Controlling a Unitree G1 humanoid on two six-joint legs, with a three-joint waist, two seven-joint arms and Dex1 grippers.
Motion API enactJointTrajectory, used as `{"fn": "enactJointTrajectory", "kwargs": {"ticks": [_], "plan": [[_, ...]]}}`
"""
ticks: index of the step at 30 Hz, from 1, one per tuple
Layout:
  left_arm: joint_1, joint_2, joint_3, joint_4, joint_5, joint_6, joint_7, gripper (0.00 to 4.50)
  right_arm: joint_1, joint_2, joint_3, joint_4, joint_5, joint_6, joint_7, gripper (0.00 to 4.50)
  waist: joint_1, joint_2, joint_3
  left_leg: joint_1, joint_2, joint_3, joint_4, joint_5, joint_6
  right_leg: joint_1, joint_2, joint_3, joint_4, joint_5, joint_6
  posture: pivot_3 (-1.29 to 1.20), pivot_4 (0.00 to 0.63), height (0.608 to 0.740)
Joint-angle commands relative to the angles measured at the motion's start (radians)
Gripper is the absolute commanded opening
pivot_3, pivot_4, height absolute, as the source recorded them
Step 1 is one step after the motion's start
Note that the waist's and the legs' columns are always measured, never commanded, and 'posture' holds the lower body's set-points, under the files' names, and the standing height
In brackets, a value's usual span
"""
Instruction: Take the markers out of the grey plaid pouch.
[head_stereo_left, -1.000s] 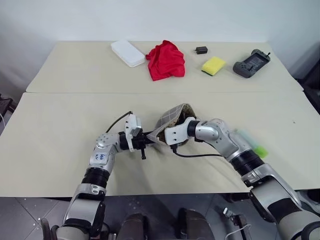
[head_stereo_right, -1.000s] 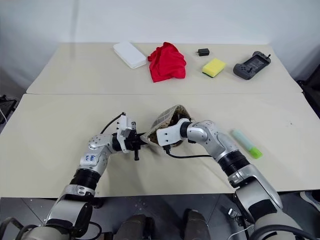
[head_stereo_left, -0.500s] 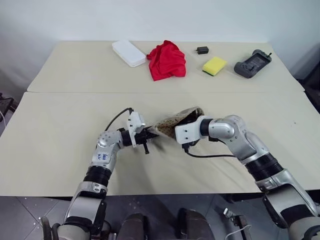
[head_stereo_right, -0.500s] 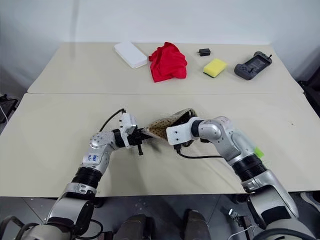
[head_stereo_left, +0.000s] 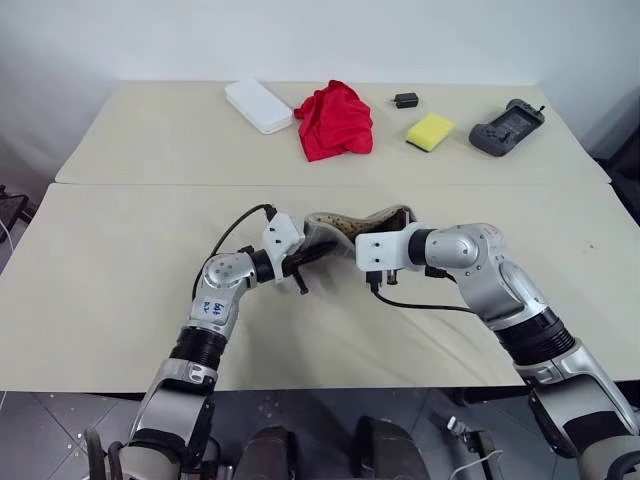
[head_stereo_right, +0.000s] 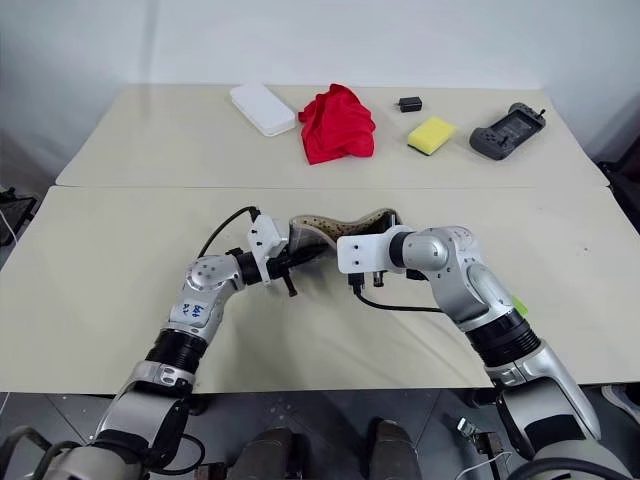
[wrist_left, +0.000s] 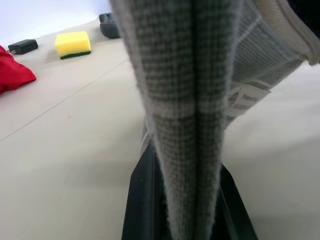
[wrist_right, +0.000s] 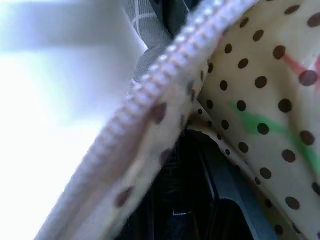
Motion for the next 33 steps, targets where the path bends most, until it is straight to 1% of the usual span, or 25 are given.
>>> {"fn": "enactJointTrajectory", "kwargs": {"ticks": [1,3,7,9,12,17,21,25,28,30,33], "plan": [[0.022,0.03,-0.072,-0.044,0.082,-0.056,-0.012,0.0,-0.063,0.005,-0.026,0.016,-0.028,-0.051,-0.088,0.6,0.0,0.0,0.0,0.0,0.0,0.0,0.0,0.0,0.0,0.0,0.0,0.0,0.0,0.0,0.0,0.0,0.15,0.74],[0.022,0.042,-0.115,-0.062,0.115,-0.097,-0.029,0.0,-0.074,0.011,-0.013,0.064,-0.039,-0.08,-0.113,0.6,-0.001,0.0,0.0,0.0,0.0,0.001,0.0,0.0,0.0,0.0,0.0,0.0,0.0,0.0,0.0,0.0,0.15,0.74],[0.005,0.023,-0.155,-0.086,0.155,-0.086,0.0,0.0,-0.081,0.045,0.032,0.116,-0.052,-0.141,-0.127,0.6,0.0,0.0,0.0,0.0,0.0,0.001,0.0,0.0,0.0,0.0,0.0,0.0,0.0,0.0,0.0,0.0,0.15,0.74],[-0.005,-0.004,-0.145,-0.082,0.162,-0.036,0.048,0.0,-0.09,0.062,0.046,0.112,-0.051,-0.168,-0.116,0.6,-0.001,0.0,0.0,0.0,0.0,0.002,-0.001,0.0,0.0,0.0,0.0,0.0,0.0,0.0,0.0,0.0,0.15,0.74],[-0.017,-0.036,-0.106,-0.074,0.155,0.048,0.124,0.0,-0.097,0.059,0.032,0.073,-0.031,-0.167,-0.082,0.6,0.001,0.0,0.0,0.0,0.0,0.002,0.0,0.0,0.0,0.0,0.0,0.0,0.0,0.0,0.0,0.0,0.15,0.74],[-0.041,-0.074,-0.019,-0.061,0.108,0.185,0.228,0.0,-0.067,0.004,-0.022,0.002,0.0,-0.109,-0.021,0.6,0.006,0.0,0.0,-0.001,0.0,0.0,0.0,0.0,0.0,0.0,0.0,-0.001,0.0,0.0,0.0,0.0,0.15,0.74],[-0.039,-0.056,-0.038,-0.069,0.114,0.185,0.214,0.0,-0.037,-0.028,-0.056,-0.019,0.006,-0.087,-0.013,0.6,0.0,0.0,0.0,-0.001,0.0,0.0,-0.001,0.0,0.0,0.0,0.0,-0.001,0.0,0.0,0.0,0.0,0.15,0.74],[-0.033,-0.054,-0.017,-0.074,0.081,0.211,0.211,0.0,-0.008,-0.081,-0.108,-0.038,0.023,-0.058,-0.005,0.6,0.0,0.0,0.0,-0.001,0.0,0.0,-0.001,0.0,0.0,0.0,0.0,0.0,0.0,0.0,0.0,0.0,0.15,0.74],[-0.041,-0.073,0.007,-0.085,0.031,0.248,0.208,0.0,0.038,-0.107,-0.115,-0.037,0.016,-0.043,-0.01,0.6,0.0,0.0,0.0,-0.001,0.0,0.0,0.0,0.0,0.0,0.0,0.0,0.0,0.0,0.0,0.0,0.0,0.15,0.74],[-0.05,-0.102,0.027,-0.107,-0.026,0.302,0.194,0.0,0.08,-0.085,-0.108,-0.042,0.019,-0.034,-0.044,0.6,0.002,0.0,0.0,0.0,0.0,0.0,0.0,0.0,0.0,0.0,0.0,0.0,0.0,0.0,0.0,0.0,0.15,0.74],[-0.058,-0.118,0.033,-0.113,-0.042,0.325,0.196,0.0,0.128,-0.068,-0.086,-0.023,-0.002,-0.035,-0.084,0.6,0.004,0.0,0.0,-0.001,0.0,0.0,0.0,0.0,0.0,0.0,0.0,0.0,0.0,0.0,0.0,0.0,0.15,0.74]]}}
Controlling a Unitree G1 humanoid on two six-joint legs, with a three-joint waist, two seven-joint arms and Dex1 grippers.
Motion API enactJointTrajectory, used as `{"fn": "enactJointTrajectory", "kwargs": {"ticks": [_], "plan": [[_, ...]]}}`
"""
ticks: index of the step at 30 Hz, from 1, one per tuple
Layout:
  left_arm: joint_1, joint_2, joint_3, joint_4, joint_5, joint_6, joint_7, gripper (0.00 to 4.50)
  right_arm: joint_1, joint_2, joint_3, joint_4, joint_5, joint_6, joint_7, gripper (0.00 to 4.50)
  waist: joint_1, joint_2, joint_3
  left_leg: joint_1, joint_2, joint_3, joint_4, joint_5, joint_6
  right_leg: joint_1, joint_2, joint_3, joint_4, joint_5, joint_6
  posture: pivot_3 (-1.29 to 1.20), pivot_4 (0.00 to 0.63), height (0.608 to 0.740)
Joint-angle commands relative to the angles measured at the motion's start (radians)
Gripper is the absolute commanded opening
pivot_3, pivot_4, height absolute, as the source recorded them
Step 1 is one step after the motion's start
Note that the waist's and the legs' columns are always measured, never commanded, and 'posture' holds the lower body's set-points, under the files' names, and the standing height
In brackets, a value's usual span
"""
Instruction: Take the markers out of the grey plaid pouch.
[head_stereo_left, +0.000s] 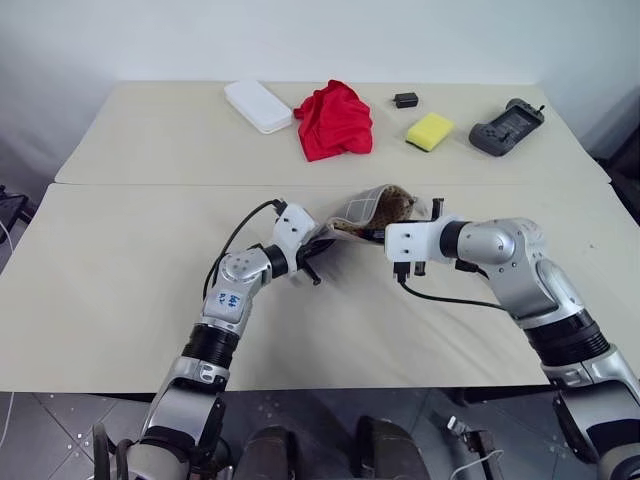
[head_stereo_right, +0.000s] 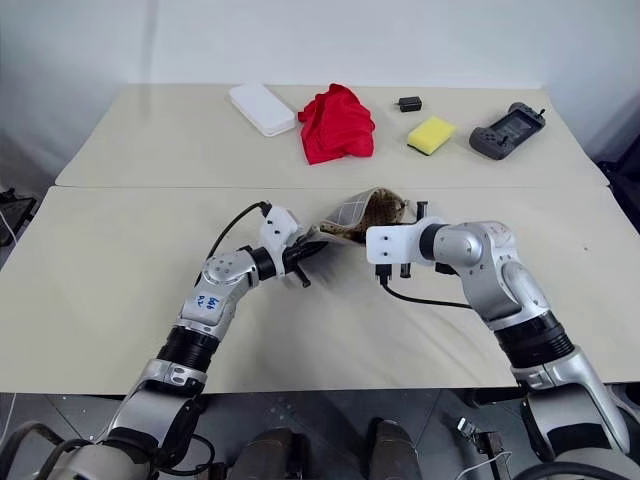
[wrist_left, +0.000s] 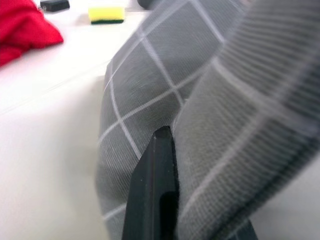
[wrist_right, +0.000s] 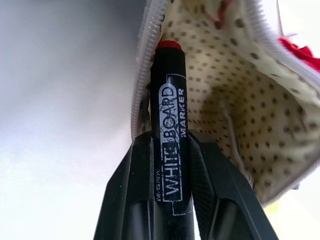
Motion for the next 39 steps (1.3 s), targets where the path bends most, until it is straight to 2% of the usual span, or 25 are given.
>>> {"fn": "enactJointTrajectory", "kwargs": {"ticks": [1,4,10,14,15,17,21,23,26,29,34,39], "plan": [[-0.028,-0.016,0.011,-0.053,-0.035,0.023,0.003,0.0,0.038,0.012,0.01,-0.014,-0.006,0.006,-0.03,0.6,-0.001,0.0,0.0,0.0,0.0,0.0,0.0,0.0,0.0,0.0,0.0,0.0,0.0,0.0,0.0,0.0,0.15,0.74],[-0.031,0.01,-0.004,-0.044,-0.003,0.022,-0.004,0.0,0.065,0.022,-0.026,-0.078,0.037,0.009,-0.047,0.6,-0.002,0.0,0.0,0.0,0.0,0.0,0.0,0.0,0.0,0.0,0.0,0.0,0.0,0.0,0.0,0.0,0.15,0.74],[-0.03,0.083,0.022,0.018,-0.015,-0.031,-0.054,0.0,0.084,-0.094,-0.144,-0.11,0.154,-0.046,0.007,0.6,0.001,0.0,0.0,0.0,0.0,-0.001,0.0,0.0,0.0,0.0,0.0,0.0,-0.001,0.0,0.0,0.0,0.15,0.74],[-0.025,0.107,0.043,0.03,-0.072,-0.078,-0.155,0.0,0.092,-0.119,-0.239,-0.097,0.358,-0.099,0.09,0.6,-0.001,0.0,0.0,0.0,0.0,0.0,0.0,0.0,0.0,0.0,0.0,0.0,-0.001,0.0,0.0,0.0,0.15,0.74],[-0.023,0.114,0.044,0.036,-0.08,-0.094,-0.182,0.0,0.096,-0.108,-0.267,-0.109,0.453,-0.136,0.135,0.6,-0.001,0.0,0.0,0.0,0.0,0.0,0.0,0.0,0.0,0.0,0.0,0.0,-0.001,0.0,0.0,0.0,0.15,0.74],[-0.014,0.131,0.05,0.037,-0.118,-0.119,-0.275,0.0,0.126,-0.127,-0.344,-0.13,0.568,-0.027,0.174,0.6,-0.001,0.0,0.0,0.0,0.0,0.0,0.0,0.0,0.0,0.0,0.0,0.0,-0.001,0.0,0.0,0.0,0.15,0.74],[0.003,0.164,0.063,0.021,-0.177,-0.129,-0.4,0.0,0.241,-0.219,-0.416,-0.151,0.648,0.29,0.188,0.6,0.015,0.0,0.0,0.0,0.0,0.001,0.001,0.0,0.0,0.001,0.0,-0.001,-0.001,0.0,0.0,0.0,0.15,0.74],[0.01,0.173,0.077,0.004,-0.223,-0.106,-0.452,0.0,0.303,-0.219,-0.452,-0.173,0.676,0.405,0.136,0.6,0.022,-0.001,0.0,-0.001,0.0,0.001,0.001,0.0,0.001,0.001,0.0,-0.001,-0.001,0.0,0.0,0.0,0.15,0.74],[0.018,0.191,0.11,-0.009,-0.254,-0.127,-0.483,0.0,0.377,-0.124,-0.518,-0.234,0.719,0.598,-0.024,0.6,0.023,0.0,0.0,0.0,0.0,0.0,0.001,0.0,0.001,0.0,0.0,0.0,0.0,0.0,0.0,0.0,0.15,0.74],[0.026,0.212,0.132,-0.019,-0.261,-0.116,-0.477,0.0,0.421,-0.067,-0.536,-0.298,0.738,0.686,-0.105,0.6,0.023,0.0,0.0,0.0,0.0,-0.001,0.001,0.0,0.0,0.0,0.0,0.0,0.0,0.0,0.0,0.0,0.15,0.74],[0.108,0.31,0.224,-0.048,-0.296,-0.089,-0.452,0.0,0.468,-0.001,-0.638,-0.237,0.737,0.689,-0.242,0.6,0.018,0.0,0.0,0.001,0.0,-0.001,0.0,0.0,0.0,-0.001,0.0,0.002,0.0,0.0,0.0,0.0,0.15,0.74],[0.184,0.355,0.326,-0.104,-0.363,0.011,-0.375,0.0,0.463,-0.028,-0.669,-0.194,0.762,0.585,-0.199,2.28,0.023,0.0,0.0,0.001,0.0,-0.001,0.0,-0.001,0.0,-0.001,0.0,0.002,0.0,0.0,0.0,0.0,0.15,0.74]]}}
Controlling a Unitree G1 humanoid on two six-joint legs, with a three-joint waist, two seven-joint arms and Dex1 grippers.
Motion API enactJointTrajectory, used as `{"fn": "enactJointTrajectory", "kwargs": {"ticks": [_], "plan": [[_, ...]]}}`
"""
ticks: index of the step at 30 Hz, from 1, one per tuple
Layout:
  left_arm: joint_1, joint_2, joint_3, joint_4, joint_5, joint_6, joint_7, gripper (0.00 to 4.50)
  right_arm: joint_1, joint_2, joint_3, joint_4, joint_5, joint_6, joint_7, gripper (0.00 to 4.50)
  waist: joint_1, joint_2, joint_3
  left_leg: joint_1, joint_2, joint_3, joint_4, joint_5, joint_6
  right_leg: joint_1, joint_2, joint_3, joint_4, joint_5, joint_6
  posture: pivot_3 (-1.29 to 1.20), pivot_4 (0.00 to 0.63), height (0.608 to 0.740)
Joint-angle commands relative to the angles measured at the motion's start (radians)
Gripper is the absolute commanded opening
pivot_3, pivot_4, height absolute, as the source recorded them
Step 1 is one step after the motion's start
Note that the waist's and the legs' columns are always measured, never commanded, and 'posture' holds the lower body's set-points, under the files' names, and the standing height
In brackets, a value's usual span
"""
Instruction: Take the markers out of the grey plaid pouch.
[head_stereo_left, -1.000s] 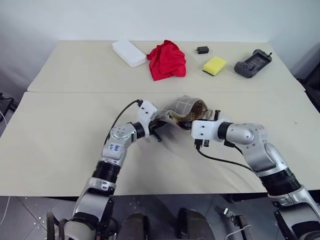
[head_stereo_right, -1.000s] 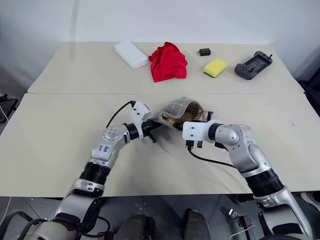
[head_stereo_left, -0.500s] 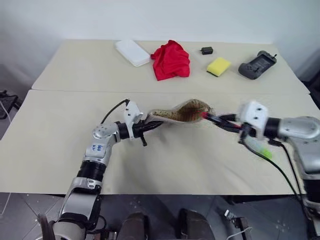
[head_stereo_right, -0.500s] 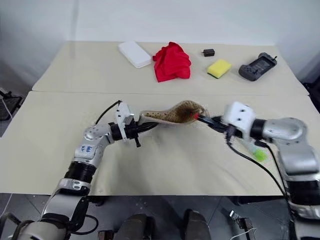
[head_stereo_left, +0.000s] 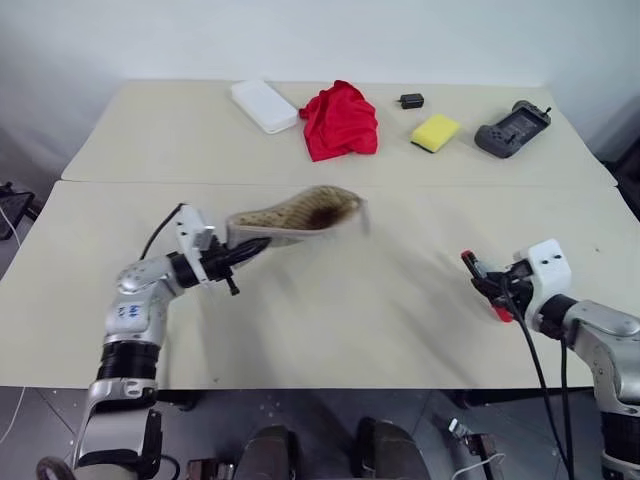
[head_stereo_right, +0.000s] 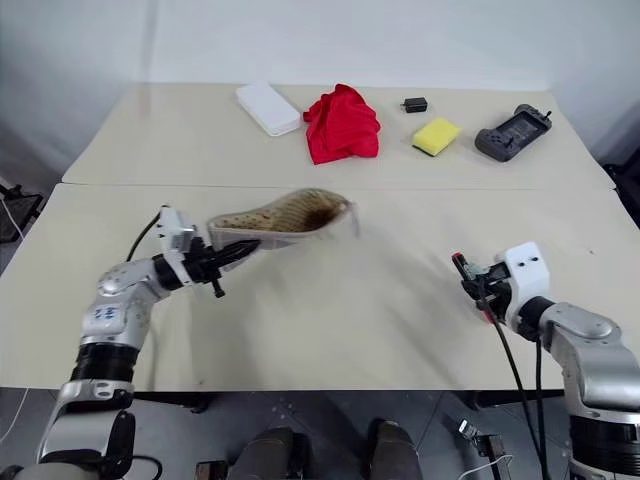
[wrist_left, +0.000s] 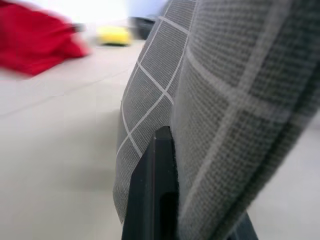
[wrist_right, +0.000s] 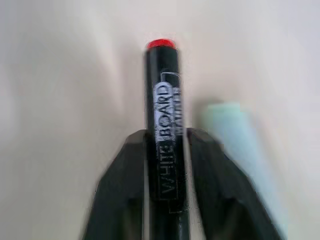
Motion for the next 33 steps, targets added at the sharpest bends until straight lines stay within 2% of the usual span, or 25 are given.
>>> {"fn": "enactJointTrajectory", "kwargs": {"ticks": [1,6,9,12,14,20,22,25,26,28,30,32,33], "plan": [[0.032,0.025,0.069,-0.086,-0.063,0.061,0.05,0.0,-0.027,-0.015,-0.055,0.002,0.052,-0.088,0.035,2.58,0.002,0.0,0.0,0.0,0.0,0.0,0.0,0.0,0.0,0.0,0.0,0.0,0.0,0.0,0.0,0.0,0.15,0.74],[0.128,0.08,0.144,-0.179,-0.138,0.243,0.121,0.0,-0.058,-0.014,-0.094,0.018,0.193,-0.302,0.253,4.36,-0.002,0.0,0.0,0.001,0.0,-0.001,-0.001,0.0,0.0,0.0,0.0,0.001,0.0,0.0,0.0,0.0,0.15,0.74],[0.164,0.108,0.188,-0.231,-0.197,0.35,0.154,0.0,-0.054,-0.008,-0.101,0.012,0.268,-0.391,0.371,4.48,-0.002,0.0,0.0,0.002,0.001,0.0,-0.002,0.0,0.0,0.0,0.0,0.001,0.0,0.0,0.0,0.0,0.15,0.74],[0.209,0.142,0.341,-0.249,-0.331,0.541,0.266,0.73,-0.055,-0.004,-0.039,-0.016,0.301,-0.54,0.543,4.5,-0.003,0.0,0.0,0.002,0.001,-0.001,-0.001,0.0,0.0,0.001,0.0,0.001,0.0,0.0,0.0,0.0,0.15,0.74],[0.229,0.154,0.423,-0.232,-0.387,0.618,0.334,1.31,-0.038,-0.037,0.009,-0.04,0.354,-0.499,0.641,4.5,-0.007,0.0,0.0,0.003,0.007,-0.001,-0.001,-0.001,0.0,0.001,0.001,0.002,0.0,0.0,0.0,0.0,0.15,0.74],[0.304,0.134,0.567,-0.249,-0.516,0.854,0.542,3.1,-0.05,-0.006,0.042,0.053,0.292,-0.615,0.613,4.5,-0.004,0.0,0.0,0.003,0.007,0.0,-0.001,-0.001,0.0,0.001,0.001,0.002,0.0,0.0,0.0,0.0,0.15,0.74],[0.316,0.129,0.593,-0.257,-0.515,0.883,0.622,3.68,-0.048,0.0,0.047,0.076,0.288,-0.634,0.608,4.5,-0.001,0.0,0.0,0.003,0.007,0.0,0.0,-0.001,0.0,0.001,0.001,0.002,0.0,0.0,0.0,0.0,0.15,0.74],[0.328,0.146,0.615,-0.263,-0.437,0.818,0.714,4.49,-0.047,0.001,0.052,0.089,0.292,-0.651,0.609,4.5,0.0,0.0,0.0,0.003,0.007,0.0,0.0,-0.001,-0.001,0.001,0.001,0.002,0.001,0.0,0.0,0.0,0.15,0.74],[0.357,0.177,0.601,-0.273,-0.394,0.769,0.684,4.49,-0.047,0.0,0.053,0.094,0.292,-0.658,0.612,4.5,-0.001,0.0,0.0,0.004,0.007,0.0,0.0,-0.001,-0.001,0.001,0.001,0.003,0.001,0.0,0.0,0.0,0.15,0.74],[0.475,0.286,0.492,-0.29,-0.213,0.549,0.533,4.49,-0.044,-0.008,0.056,0.102,0.297,-0.659,0.62,4.5,-0.012,-0.001,0.0,0.004,0.007,0.001,-0.001,-0.002,-0.002,0.0,0.002,0.003,0.001,-0.001,-0.002,0.0,0.15,0.74],[0.588,0.378,0.395,-0.265,-0.043,0.218,0.325,4.49,-0.041,-0.017,0.058,0.107,0.301,-0.663,0.634,4.5,-0.024,-0.001,0.0,0.004,0.007,0.003,-0.002,-0.004,-0.004,-0.001,0.004,0.003,0.001,-0.002,-0.003,0.0,0.15,0.74],[0.646,0.418,0.362,-0.23,0.021,0.004,0.184,4.49,-0.039,-0.025,0.06,0.112,0.305,-0.665,0.649,4.5,-0.024,0.001,0.0,0.004,0.007,0.006,-0.003,-0.005,-0.006,-0.004,0.005,0.003,0.001,-0.003,-0.005,0.0,0.15,0.74],[0.635,0.419,0.387,-0.202,0.034,-0.102,0.169,4.49,-0.038,-0.031,0.059,0.116,0.307,-0.665,0.658,4.5,-0.022,0.002,0.001,0.004,0.007,0.006,-0.003,-0.005,-0.006,-0.004,0.005,0.003,0.001,-0.003,-0.006,0.0,0.15,0.74]]}}
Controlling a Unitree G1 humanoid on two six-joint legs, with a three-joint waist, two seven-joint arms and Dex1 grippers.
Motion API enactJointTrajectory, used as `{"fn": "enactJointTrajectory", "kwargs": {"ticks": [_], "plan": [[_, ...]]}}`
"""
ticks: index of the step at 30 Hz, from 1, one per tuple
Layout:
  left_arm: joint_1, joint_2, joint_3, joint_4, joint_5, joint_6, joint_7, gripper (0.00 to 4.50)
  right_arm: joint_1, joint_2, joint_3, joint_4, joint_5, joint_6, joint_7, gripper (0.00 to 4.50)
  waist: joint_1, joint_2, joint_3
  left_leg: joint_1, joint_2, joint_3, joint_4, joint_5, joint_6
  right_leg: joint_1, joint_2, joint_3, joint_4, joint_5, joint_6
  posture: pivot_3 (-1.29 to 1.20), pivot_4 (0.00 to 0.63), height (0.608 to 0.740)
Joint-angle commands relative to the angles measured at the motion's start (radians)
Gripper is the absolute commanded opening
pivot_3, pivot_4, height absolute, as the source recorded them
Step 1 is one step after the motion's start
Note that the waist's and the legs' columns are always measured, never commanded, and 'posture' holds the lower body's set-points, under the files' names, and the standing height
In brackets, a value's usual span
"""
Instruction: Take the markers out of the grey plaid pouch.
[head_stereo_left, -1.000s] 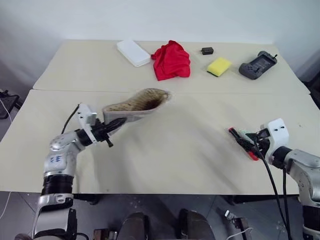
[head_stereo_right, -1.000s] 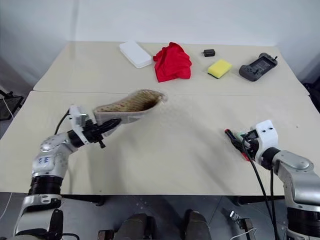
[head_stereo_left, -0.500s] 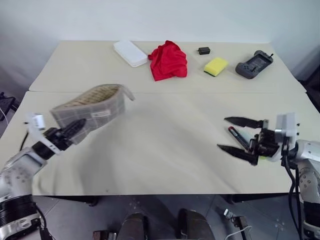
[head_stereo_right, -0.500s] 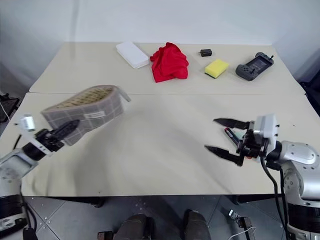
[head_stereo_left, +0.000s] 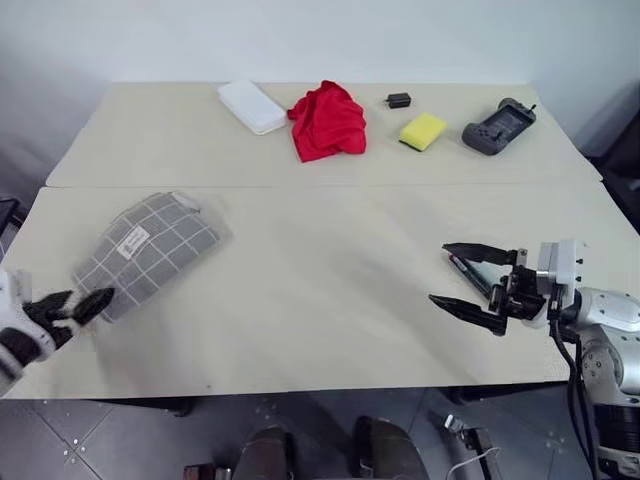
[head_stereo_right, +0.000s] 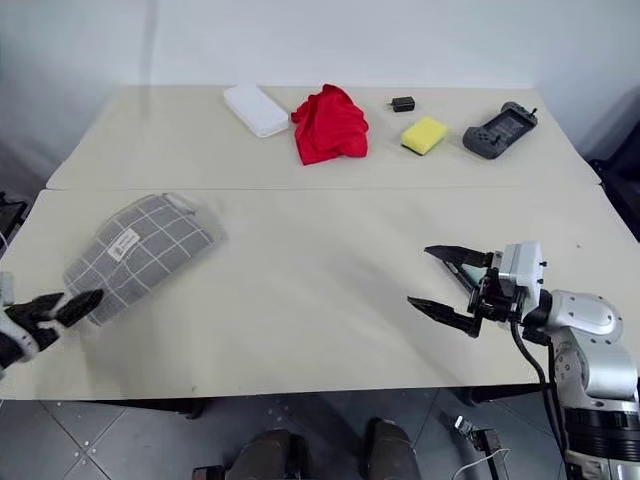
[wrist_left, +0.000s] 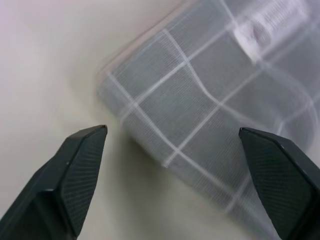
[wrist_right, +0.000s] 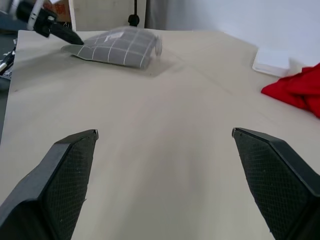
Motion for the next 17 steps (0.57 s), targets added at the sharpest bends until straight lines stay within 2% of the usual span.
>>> {"fn": "enactJointTrajectory", "kwargs": {"ticks": [1,4,7,17], "plan": [[0.014,0.015,0.037,0.022,0.038,-0.344,-0.209,4.49,-0.002,-0.033,-0.01,-0.002,0.015,-0.018,0.034,4.5,0.005,0.002,0.001,0.0,0.004,0.0,0.0,0.0,0.0,0.0,0.0,0.0,0.0,0.0,0.0,0.0,0.15,0.74],[0.049,0.014,0.049,-0.105,-0.068,-0.277,-0.315,4.49,-0.021,-0.053,-0.013,0.031,0.012,-0.017,0.047,4.5,0.002,0.002,0.001,-0.001,0.005,-0.001,0.0,0.0,0.0,-0.002,-0.001,0.0,0.002,-0.001,-0.001,0.0,0.15,0.74],[0.079,-0.01,-0.002,-0.214,-0.075,-0.277,-0.353,4.49,-0.036,-0.062,0.006,0.049,0.007,-0.031,0.076,4.5,-0.001,0.003,0.001,-0.001,0.004,0.001,0.0,-0.001,0.001,-0.002,-0.003,0.0,0.003,0.0,-0.001,0.0,0.15,0.74],[0.06,-0.098,-0.066,-0.295,-0.022,-0.27,-0.257,4.49,-0.01,-0.05,0.052,0.06,-0.033,-0.111,0.096,4.5,0.002,0.004,0.002,-0.001,0.004,0.001,0.002,-0.001,0.002,-0.003,-0.002,0.001,0.005,0.0,-0.001,0.0,0.15,0.74]]}}
